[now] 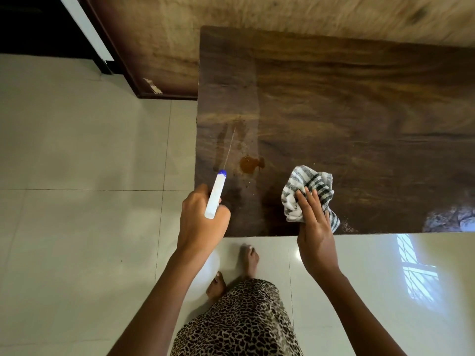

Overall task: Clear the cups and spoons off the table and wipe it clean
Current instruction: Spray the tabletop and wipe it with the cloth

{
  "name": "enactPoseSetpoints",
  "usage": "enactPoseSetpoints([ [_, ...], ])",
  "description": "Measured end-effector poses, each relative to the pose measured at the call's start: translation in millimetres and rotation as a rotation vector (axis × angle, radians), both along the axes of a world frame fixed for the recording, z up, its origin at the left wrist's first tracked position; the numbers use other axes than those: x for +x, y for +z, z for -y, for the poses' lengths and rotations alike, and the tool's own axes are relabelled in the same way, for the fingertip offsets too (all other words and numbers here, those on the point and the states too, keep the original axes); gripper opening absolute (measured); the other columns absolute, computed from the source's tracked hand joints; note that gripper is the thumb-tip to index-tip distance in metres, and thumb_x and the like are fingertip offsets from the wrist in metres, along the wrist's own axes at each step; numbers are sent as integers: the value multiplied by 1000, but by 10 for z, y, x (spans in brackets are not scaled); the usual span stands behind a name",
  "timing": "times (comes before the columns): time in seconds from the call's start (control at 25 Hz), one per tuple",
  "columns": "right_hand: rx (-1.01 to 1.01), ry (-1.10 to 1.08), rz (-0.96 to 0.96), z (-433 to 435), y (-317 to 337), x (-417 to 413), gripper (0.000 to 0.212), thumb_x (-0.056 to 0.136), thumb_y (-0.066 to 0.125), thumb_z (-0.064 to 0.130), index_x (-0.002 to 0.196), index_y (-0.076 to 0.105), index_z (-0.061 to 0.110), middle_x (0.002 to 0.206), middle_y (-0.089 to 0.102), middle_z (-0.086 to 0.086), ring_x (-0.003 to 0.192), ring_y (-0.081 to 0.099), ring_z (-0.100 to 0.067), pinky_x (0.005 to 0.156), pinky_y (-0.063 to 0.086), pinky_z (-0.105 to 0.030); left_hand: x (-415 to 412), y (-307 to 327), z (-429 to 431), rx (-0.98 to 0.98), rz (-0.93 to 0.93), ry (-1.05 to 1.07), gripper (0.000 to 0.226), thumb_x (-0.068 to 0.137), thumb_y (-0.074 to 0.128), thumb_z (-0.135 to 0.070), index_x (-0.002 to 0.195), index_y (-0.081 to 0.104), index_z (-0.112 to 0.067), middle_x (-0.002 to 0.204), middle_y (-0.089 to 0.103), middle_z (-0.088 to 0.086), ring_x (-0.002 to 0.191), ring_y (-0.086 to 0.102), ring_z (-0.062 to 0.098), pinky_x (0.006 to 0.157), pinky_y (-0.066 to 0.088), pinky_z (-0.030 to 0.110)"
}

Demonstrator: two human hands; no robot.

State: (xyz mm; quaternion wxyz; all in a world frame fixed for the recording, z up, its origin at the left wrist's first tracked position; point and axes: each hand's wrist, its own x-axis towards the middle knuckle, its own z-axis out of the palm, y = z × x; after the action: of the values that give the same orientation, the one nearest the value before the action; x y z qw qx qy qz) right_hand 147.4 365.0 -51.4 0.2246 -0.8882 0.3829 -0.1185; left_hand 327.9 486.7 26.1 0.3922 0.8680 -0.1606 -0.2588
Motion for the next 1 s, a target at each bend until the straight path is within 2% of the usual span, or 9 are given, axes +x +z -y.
enactPoseSetpoints([
  [0.08, 38, -14, -9, 90, -50, 27, 69, 81, 46, -22, 142, 35, 8, 150, 31, -10, 143, 15, -21, 110, 28, -56, 63, 21, 17, -78, 40, -22, 7, 79, 58, -5, 85, 55, -6, 69, 50, -2, 65, 55, 19, 58, 51, 35],
  [0.2, 169, -72, -36, 364, -142, 137, 63, 86, 37, -18, 144, 30, 5, 153, 25, -13, 144, 11, -24, 114, 22, -53, 219, 99, -7, -221, 120, 1, 17, 77, 57, -7, 89, 52, -18, 72, 49, -13, 66, 55, 1, 54, 42, 7],
  [0.24, 238, -130, -61, 467, -183, 179, 61, 89, 35, -14, 146, 27, 6, 154, 21, -11, 144, 10, -24, 115, 19, -53, 276, 129, -22, -250, 151, 22, 20, 74, 55, -8, 90, 51, -20, 72, 48, -15, 68, 55, -6, 54, 40, 3],
  [0.4, 270, -253, -372, 671, -459, 430, 51, 101, 22, 38, 149, 10, 29, 158, -2, 5, 145, -9, -18, 110, -11, -62, 463, 170, -115, -268, 286, 106, 30, 73, 53, -4, 96, 48, -23, 75, 45, -19, 69, 51, -12, 55, 38, 0],
  [0.52, 220, -256, -460, 400, -552, 705, 52, 98, 13, 50, 148, 5, 39, 157, -13, 9, 142, -20, -18, 102, -12, -71, 550, 92, -274, -248, 328, 199, 28, 73, 53, -5, 98, 52, -18, 75, 46, -15, 66, 52, -4, 53, 39, 3],
  [0.64, 161, -23, -496, -109, -539, 1066, 53, 96, 6, 52, 146, -5, 41, 153, -22, 7, 140, -25, -23, 100, -14, -74, 579, -30, -487, -185, 319, 312, 39, 69, 49, -8, 107, 56, -5, 89, 56, -1, 63, 49, 4, 56, 38, 10],
  [0.76, 2, 383, -552, -758, -550, 1275, 54, 97, 12, 51, 146, -9, 39, 147, -30, 3, 138, -27, -26, 97, -16, -75, 496, -82, -650, -160, 303, 354, 43, 68, 47, -4, 110, 57, -7, 96, 59, -1, 64, 49, 7, 60, 41, 23],
  [0.88, -144, 763, -500, -1018, -646, 1019, 59, 96, 31, 49, 147, 4, 37, 154, -11, 1, 142, -10, -27, 101, -3, -75, 423, -66, -779, -140, 265, 366, 42, 67, 48, -6, 108, 57, -5, 83, 52, -1, 56, 45, 10, 53, 37, 15],
  [1.0, -209, 636, -459, -648, -750, 478, 57, 93, 37, 44, 145, 16, 33, 155, 15, 1, 142, 14, -26, 98, 16, -77, 399, -24, -896, -118, 250, 351, 42, 67, 48, -10, 108, 57, -4, 78, 47, 5, 51, 39, 16, 46, 33, 9],
])
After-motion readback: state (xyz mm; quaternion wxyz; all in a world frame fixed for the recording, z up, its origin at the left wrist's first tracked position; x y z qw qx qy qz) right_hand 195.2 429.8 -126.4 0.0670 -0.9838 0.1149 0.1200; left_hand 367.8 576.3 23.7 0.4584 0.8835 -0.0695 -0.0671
